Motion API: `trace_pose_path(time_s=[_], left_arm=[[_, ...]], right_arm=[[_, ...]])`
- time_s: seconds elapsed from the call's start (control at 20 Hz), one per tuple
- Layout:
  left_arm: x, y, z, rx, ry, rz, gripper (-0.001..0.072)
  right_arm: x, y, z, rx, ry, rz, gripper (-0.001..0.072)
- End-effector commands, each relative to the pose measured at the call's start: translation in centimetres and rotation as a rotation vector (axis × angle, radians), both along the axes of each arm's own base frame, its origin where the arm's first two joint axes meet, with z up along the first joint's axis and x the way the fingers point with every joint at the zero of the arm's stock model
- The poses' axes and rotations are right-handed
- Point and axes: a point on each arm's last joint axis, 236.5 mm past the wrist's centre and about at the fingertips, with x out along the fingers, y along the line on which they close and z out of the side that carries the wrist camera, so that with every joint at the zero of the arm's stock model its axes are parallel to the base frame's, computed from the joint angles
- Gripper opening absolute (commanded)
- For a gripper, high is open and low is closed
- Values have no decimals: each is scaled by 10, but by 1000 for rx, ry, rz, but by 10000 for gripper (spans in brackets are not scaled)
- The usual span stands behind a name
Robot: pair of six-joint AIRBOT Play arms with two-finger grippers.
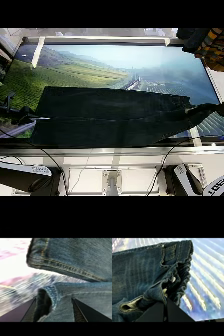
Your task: Fold the clothes and pants, and hang the long-sleeved shirts on hangers.
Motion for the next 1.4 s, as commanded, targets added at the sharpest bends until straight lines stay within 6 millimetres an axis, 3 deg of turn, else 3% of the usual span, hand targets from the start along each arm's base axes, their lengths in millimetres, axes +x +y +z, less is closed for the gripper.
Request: trace_pose_path(time_s=[0.0,0.15,0.55,0.9,0.95,1.0,1.05,1.15,1.35], left_arm=[[-9,8,-5,35,68,48,525],[-8,5,-4,31,72,46,488],[2,-19,-6,33,68,-42,474],[-4,-28,-6,9,94,-62,455],[-7,-30,-8,5,103,-66,405],[-11,-32,-10,-2,114,-68,238],[-14,-34,-13,-9,118,-76,125],[-20,-39,-17,-26,134,-90,25],[-17,-36,-5,-10,85,-135,20]], right_arm=[[1,-2,-7,27,13,-9,32],[3,-4,-12,42,23,-10,32],[3,-5,-14,45,25,-12,33],[5,-8,-13,36,18,-21,33],[5,-8,-13,36,18,-21,32],[5,-8,-13,36,18,-21,32],[5,-8,-13,36,18,-21,33],[5,-8,-13,37,19,-20,32],[5,-9,-11,31,15,-20,32]])
